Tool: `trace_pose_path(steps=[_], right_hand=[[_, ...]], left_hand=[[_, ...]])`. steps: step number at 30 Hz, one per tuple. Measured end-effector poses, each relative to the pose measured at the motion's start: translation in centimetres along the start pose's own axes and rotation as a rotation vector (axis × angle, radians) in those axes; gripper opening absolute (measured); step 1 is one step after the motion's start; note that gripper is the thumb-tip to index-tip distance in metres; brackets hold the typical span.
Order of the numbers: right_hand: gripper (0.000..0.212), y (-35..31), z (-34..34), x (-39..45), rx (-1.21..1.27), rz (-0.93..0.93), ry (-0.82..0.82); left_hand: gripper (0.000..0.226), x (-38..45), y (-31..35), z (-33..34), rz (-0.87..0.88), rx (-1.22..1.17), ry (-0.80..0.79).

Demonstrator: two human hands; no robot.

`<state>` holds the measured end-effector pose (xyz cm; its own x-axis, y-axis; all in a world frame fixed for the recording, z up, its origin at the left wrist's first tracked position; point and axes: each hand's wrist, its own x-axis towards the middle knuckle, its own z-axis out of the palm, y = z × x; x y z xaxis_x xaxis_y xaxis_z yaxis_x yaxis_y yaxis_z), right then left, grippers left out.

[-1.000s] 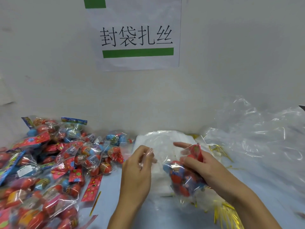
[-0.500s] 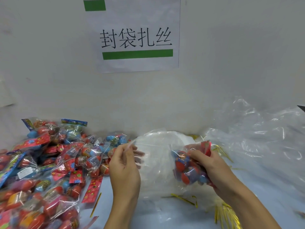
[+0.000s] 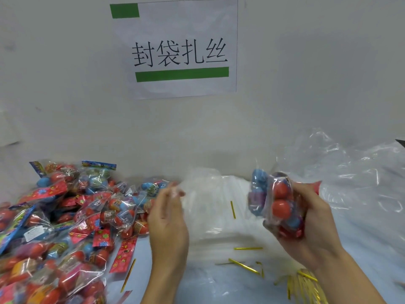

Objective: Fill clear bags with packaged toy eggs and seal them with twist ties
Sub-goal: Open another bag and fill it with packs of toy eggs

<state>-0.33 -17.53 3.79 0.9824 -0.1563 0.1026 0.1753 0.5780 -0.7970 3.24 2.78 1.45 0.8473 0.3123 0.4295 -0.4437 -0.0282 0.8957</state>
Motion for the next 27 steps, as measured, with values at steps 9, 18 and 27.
trace_pose_path(steps=[9,18,27], right_hand=[[0.032,1.7,0.7,-0.5,-0.372,0.361,-0.195],[0.018,1.3,0.9,-0.3,-0.252,0.179,-0.007],[0.016,1.3,0.3,0.2,-0.539,0.133,-0.060]], left_hand=[[0.073,-2.4,-0.4,0.8,-0.041,0.376,-0.751],[0.036,-1.5,0.5,-0.4,-0.091,0.201,-0.625],[0.026,-0.8,-0.8,0.0,0.001,0.428,-0.200]])
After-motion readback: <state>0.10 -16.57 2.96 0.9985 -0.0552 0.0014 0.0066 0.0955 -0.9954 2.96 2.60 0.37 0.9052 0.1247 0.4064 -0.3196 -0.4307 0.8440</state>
